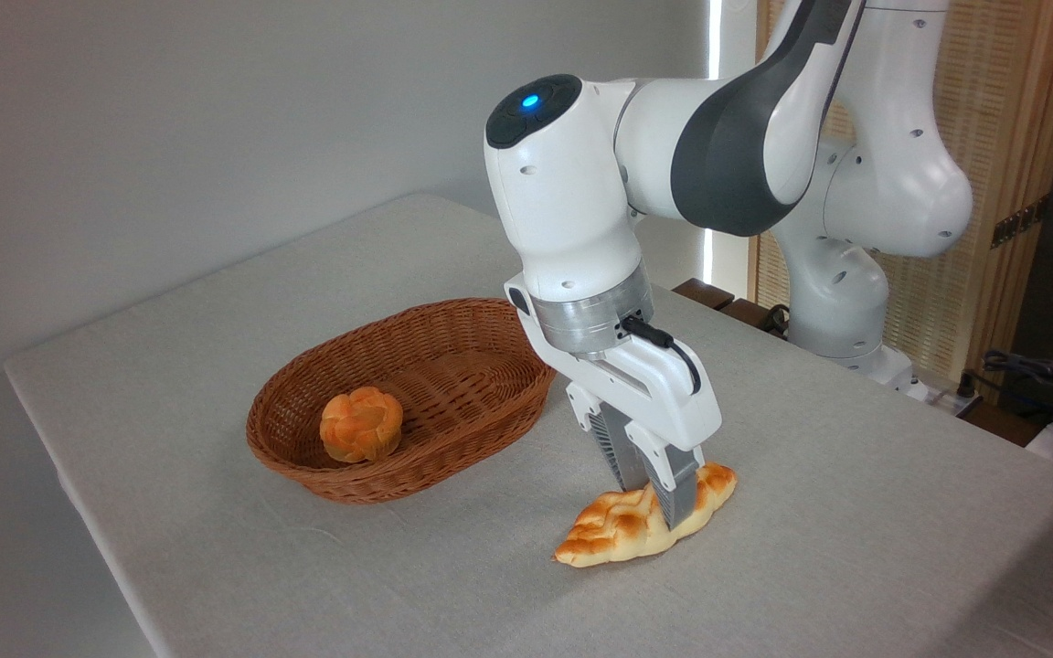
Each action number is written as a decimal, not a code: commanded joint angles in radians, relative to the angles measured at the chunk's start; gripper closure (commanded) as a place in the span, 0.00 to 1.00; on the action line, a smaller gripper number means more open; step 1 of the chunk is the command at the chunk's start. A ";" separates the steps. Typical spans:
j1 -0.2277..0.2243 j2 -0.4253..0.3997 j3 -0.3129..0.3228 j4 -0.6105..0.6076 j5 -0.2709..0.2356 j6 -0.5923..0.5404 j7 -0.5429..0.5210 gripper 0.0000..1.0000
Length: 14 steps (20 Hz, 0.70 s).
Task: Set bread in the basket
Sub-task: 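Lower the gripper and close it on the braided loaf, then lift the braided loaf and carry it over the wicker basket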
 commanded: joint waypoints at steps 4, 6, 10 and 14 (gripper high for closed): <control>-0.005 0.006 0.007 -0.009 -0.015 0.010 0.014 0.83; -0.005 -0.002 0.006 0.010 -0.007 0.007 0.012 0.82; -0.007 -0.005 -0.008 0.164 -0.019 -0.153 0.012 0.81; -0.008 -0.005 -0.028 0.338 -0.085 -0.343 0.009 0.79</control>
